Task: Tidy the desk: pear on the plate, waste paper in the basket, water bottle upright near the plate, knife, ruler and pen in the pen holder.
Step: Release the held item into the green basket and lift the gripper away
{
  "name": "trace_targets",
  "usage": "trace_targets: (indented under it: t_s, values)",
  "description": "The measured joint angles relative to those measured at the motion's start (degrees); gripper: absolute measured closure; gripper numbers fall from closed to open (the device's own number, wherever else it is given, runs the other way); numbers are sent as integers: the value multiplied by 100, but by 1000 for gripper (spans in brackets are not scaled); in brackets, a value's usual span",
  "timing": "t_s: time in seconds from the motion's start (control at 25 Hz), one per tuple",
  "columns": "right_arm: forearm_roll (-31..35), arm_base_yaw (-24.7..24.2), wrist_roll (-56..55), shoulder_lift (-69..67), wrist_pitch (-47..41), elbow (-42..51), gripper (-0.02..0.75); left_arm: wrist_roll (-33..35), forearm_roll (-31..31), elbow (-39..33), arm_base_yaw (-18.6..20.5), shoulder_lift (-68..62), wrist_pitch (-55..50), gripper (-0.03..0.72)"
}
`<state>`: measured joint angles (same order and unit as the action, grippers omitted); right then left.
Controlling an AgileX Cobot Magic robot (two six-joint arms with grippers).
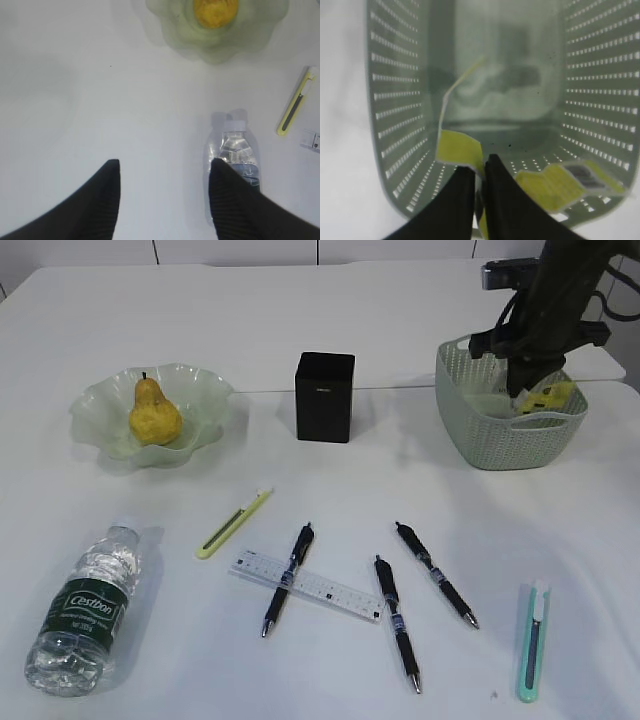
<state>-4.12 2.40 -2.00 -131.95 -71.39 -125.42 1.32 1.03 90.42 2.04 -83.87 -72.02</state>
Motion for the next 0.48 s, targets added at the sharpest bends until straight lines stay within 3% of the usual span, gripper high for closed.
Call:
trace_targets:
  t_s: [0.32,0.48]
  values:
    - [-139,-52,-433,-105,35,0,386,0,22,0,0,0,0,294]
    - [-220,-108,-443,-105,35,0,352,0,36,0,0,0,0,294]
